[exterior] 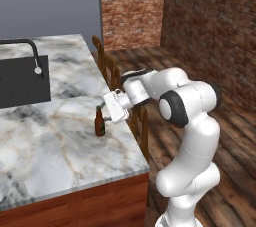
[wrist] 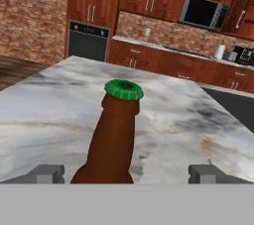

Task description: Get the candle and the beer from the cabinet and move them to the dining counter.

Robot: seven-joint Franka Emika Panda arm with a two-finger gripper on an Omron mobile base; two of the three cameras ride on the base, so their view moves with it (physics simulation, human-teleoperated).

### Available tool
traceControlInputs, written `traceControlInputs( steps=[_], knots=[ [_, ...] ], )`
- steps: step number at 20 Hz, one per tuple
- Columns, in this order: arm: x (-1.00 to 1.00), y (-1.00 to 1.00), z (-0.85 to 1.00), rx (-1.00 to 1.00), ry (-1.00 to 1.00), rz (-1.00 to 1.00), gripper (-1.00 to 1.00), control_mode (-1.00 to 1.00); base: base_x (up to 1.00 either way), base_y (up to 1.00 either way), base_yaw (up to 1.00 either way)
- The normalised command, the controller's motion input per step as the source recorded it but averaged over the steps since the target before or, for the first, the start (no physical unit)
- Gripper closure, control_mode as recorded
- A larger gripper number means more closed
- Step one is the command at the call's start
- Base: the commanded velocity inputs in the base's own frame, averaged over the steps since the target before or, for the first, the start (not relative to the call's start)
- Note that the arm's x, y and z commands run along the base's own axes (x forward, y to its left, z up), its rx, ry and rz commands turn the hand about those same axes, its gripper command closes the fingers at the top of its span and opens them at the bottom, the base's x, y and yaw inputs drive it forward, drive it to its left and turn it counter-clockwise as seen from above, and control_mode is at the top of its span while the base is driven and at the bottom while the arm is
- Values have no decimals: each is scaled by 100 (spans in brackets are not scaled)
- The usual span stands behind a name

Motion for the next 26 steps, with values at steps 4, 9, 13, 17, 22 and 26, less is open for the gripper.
traceControlInputs(
  steps=[4, 9, 13, 17, 22, 26],
  knots=[
    [-1, -34, 40, 3, -3, 0, -100, -100, 0, 0, 0],
    [-16, -30, 52, 4, -1, 0, -100, -100, 0, 0, 0],
    [-47, -12, 62, 5, 0, -2, -100, -100, 0, 0, 0],
    [-77, 0, 72, 6, 0, -6, -100, -100, 0, 0, 0],
    [-87, 1, 82, 3, 0, -8, -100, -100, 0, 0, 0],
    [-93, 7, 73, 0, 1, -9, -100, -100, 0, 0, 0]
  ],
)
